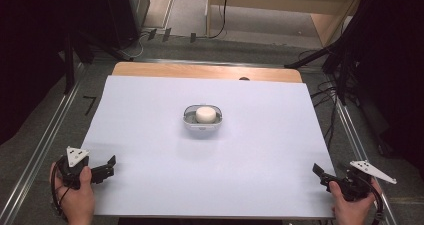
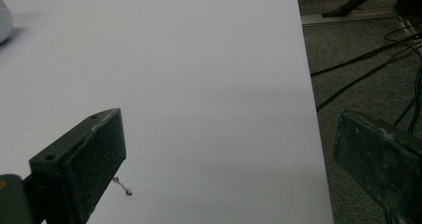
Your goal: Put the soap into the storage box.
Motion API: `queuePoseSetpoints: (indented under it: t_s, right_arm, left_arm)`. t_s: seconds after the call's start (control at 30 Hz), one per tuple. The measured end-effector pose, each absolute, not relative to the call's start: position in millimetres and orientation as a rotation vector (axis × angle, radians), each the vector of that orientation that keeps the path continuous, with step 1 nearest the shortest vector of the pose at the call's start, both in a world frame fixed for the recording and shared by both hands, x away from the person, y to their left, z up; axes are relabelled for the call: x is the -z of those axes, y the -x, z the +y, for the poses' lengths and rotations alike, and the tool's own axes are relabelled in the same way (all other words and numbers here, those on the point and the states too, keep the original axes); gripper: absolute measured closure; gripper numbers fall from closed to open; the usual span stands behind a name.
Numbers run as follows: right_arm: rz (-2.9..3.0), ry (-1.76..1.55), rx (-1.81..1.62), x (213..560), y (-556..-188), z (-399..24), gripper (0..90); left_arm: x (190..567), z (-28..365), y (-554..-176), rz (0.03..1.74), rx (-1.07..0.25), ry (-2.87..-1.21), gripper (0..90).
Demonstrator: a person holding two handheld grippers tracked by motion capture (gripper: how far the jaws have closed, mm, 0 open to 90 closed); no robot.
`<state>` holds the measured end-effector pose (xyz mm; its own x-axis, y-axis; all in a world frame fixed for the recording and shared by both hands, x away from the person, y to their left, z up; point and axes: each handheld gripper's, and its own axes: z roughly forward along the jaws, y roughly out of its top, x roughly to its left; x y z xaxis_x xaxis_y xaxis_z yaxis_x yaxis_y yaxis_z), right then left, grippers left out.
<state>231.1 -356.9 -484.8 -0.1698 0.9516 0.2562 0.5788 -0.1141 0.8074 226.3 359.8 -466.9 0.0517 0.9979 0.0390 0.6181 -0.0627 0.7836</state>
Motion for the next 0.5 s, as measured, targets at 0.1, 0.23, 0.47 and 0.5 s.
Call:
queuePoseSetpoints:
  t_s: [0.1,0.23,0.47,0.5]
  right_arm:
    - [1.740,-1.691,-1.198,485.0,-230.9,-356.7,1.3]
    - [1.749,-1.683,-1.189,485.6,-231.5,-355.2,1.3]
    - [1.775,-1.680,-1.186,485.6,-232.4,-352.9,1.6]
    - [1.773,-1.680,-1.186,485.8,-232.5,-352.9,1.6]
  left_arm:
    - [466.5,360.8,-225.8,1.625,-0.826,-1.741,0.0]
    - [466.4,361.9,-225.5,1.629,-0.821,-1.727,0.0]
    - [465.9,362.9,-224.8,1.637,-0.822,-1.713,0.0]
    - [466.1,362.7,-225.1,1.639,-0.821,-1.711,0.0]
